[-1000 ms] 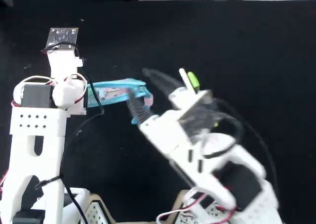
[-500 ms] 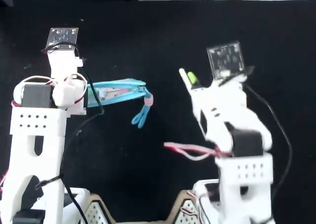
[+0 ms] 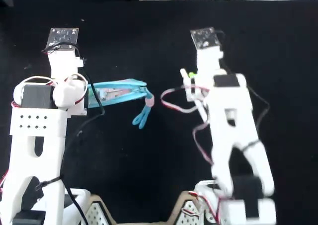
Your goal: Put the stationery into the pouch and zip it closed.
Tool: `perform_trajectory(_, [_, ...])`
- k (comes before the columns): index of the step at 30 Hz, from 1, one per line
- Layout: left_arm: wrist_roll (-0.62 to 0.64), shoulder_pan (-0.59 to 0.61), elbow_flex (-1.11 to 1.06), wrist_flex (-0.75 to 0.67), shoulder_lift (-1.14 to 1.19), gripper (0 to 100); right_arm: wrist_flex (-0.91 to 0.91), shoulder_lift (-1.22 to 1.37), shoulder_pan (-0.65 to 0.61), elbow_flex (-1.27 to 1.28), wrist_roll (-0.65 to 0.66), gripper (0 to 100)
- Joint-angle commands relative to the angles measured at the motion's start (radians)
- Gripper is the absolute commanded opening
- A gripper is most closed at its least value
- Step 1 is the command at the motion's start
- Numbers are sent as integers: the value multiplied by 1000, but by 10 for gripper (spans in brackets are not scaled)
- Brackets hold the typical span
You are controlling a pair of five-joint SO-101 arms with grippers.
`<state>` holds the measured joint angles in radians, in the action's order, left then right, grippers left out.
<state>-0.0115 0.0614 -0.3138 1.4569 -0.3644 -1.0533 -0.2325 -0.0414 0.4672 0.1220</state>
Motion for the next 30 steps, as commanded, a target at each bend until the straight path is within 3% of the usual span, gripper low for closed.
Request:
perform_trajectory(1, [8, 1, -67, -5, 38, 30, 21, 202, -2, -217, 11, 121])
perform_trajectory(9, [8, 1, -68, -5, 38, 30, 14, 567, -21, -552, 72, 121])
perform_trajectory(15, [8, -1, -68, -5, 38, 30, -68, 740, -46, -769, 81, 175])
perform_trajectory(21, [8, 1, -68, -5, 38, 30, -84, 880, -94, -915, 173, 165])
perform_trajectory(30, [6, 1, -68, -5, 38, 30, -89, 1056, -29, -1067, 209, 142])
